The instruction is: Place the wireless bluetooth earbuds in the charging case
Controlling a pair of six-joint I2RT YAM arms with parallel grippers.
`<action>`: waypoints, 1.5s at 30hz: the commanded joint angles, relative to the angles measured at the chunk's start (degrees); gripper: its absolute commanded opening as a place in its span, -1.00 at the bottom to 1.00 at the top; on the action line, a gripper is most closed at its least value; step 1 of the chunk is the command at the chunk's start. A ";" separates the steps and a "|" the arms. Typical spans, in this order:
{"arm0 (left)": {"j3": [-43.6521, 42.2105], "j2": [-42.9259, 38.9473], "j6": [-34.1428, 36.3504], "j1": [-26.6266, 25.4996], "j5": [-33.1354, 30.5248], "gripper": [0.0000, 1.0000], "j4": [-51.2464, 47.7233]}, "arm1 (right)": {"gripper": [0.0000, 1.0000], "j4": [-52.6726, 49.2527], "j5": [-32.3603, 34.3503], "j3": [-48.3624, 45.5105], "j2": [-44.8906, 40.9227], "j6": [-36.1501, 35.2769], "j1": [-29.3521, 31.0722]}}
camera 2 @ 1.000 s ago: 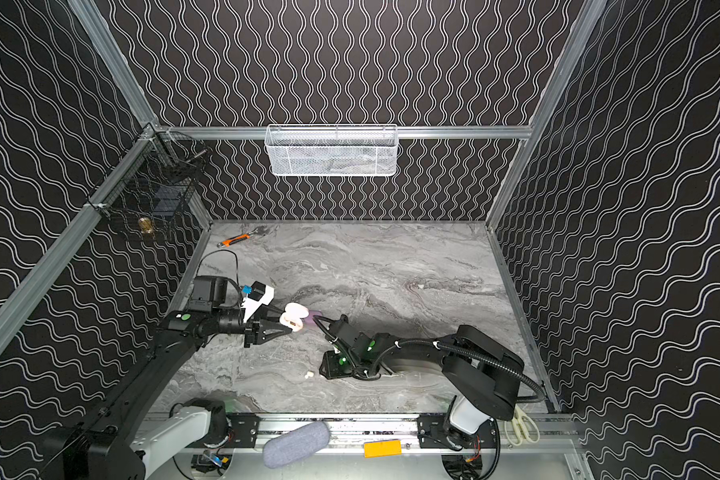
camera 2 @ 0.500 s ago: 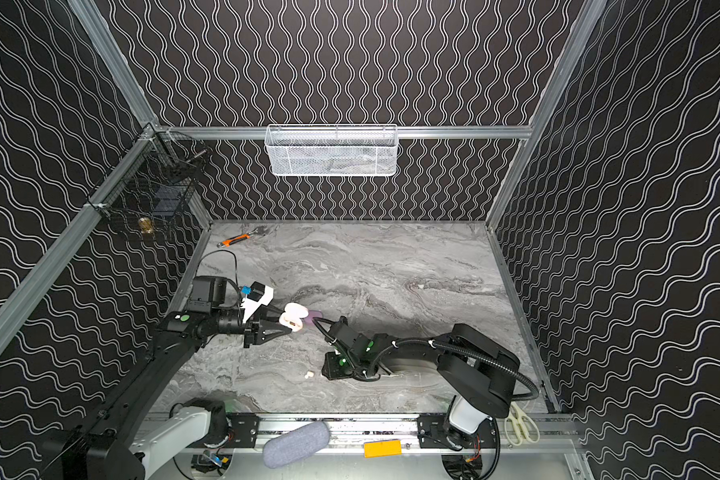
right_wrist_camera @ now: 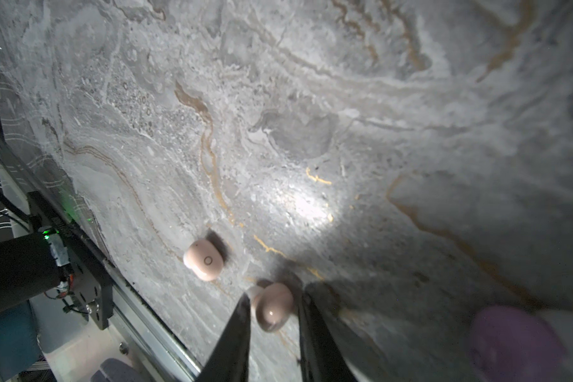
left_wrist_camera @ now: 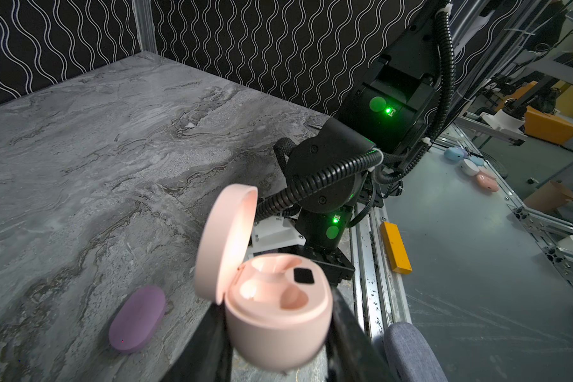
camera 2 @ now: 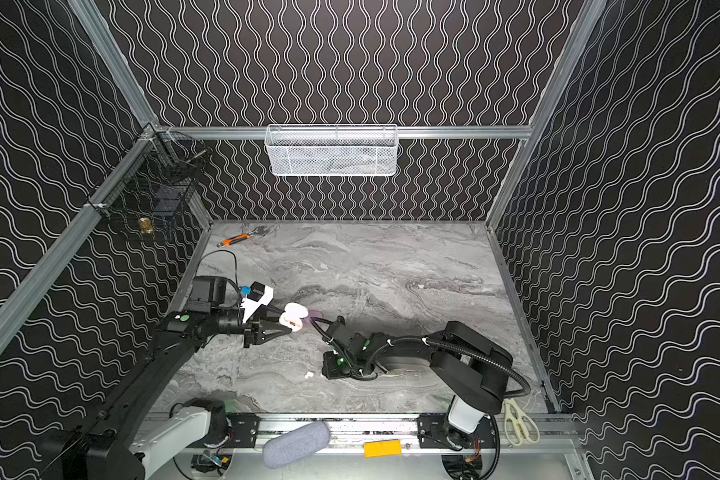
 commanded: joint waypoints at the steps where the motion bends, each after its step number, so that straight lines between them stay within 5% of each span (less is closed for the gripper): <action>1: 0.11 0.24 -0.27 0.08 0.47 -0.93 1.37 | -0.44 -3.45 2.10 0.98 0.87 -0.40 0.10; 26: -0.07 0.15 0.00 0.17 0.46 -0.92 1.36 | -0.62 -20.58 11.58 4.23 -2.51 -6.30 0.27; 45: -0.05 0.74 0.04 0.18 0.72 -0.92 1.36 | -0.65 -17.76 10.63 4.91 -3.19 -7.40 0.93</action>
